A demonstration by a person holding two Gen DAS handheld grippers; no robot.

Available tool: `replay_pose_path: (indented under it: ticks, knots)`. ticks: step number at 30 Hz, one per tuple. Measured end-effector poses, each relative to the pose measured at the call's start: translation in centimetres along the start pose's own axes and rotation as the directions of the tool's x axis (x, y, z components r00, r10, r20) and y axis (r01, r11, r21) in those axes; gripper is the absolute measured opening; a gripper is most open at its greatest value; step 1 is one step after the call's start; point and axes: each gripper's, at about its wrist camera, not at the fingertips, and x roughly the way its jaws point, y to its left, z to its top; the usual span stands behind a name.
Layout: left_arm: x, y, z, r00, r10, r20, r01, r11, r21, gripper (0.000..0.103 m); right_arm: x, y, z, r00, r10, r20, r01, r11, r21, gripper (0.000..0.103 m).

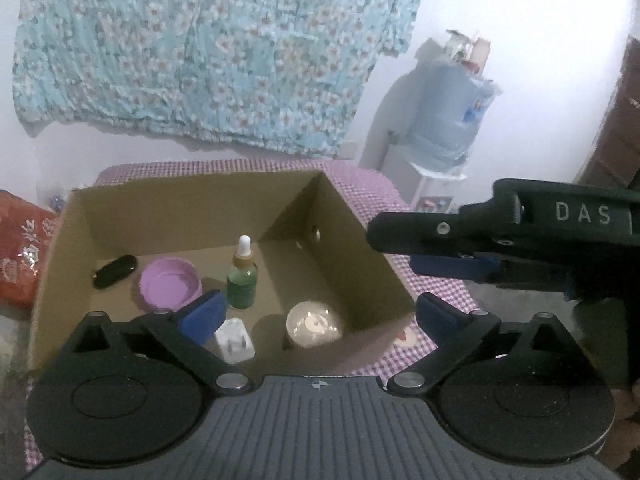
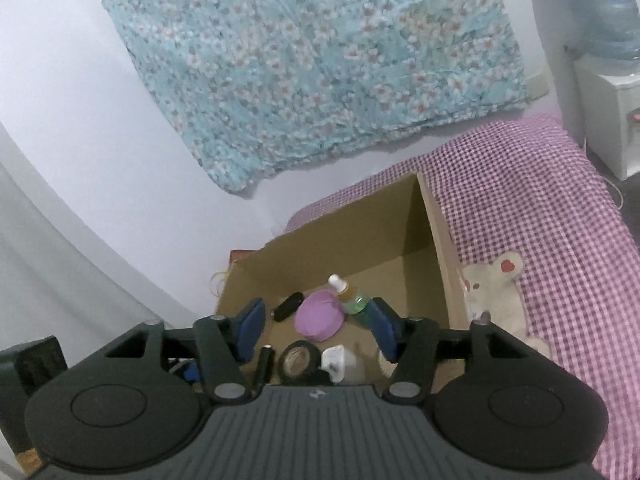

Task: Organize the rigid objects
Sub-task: 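Move the right tool toward the white bottle beside the box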

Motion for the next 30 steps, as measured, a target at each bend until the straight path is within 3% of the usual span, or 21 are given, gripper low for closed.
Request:
replay_pose_path:
  ticks: [7,16,30]
  knots:
    - [-4.1,1.0,-1.8,0.999,0.034,0.015,-0.035,0.999,0.020,0.102,-1.9,1.3,-2.5,0.999,-0.037,-0.011,0.036,0.999,-0.004,0.082]
    - [-7.2,4.3,-4.1,0.996,0.093,0.016,-0.092,0.995,-0.039,0.102,-1.9,4.5,-4.4,0.997,-0.064,-0.048,0.061,0.996,-0.063,0.096]
    - [-8.5,7.9,-6.4,0.989,0.149,0.001,-0.148,0.983,-0.111,0.102,-0.1,8.8,-6.4,0.989,-0.092,-0.119,0.078,0.990,-0.121,0.100]
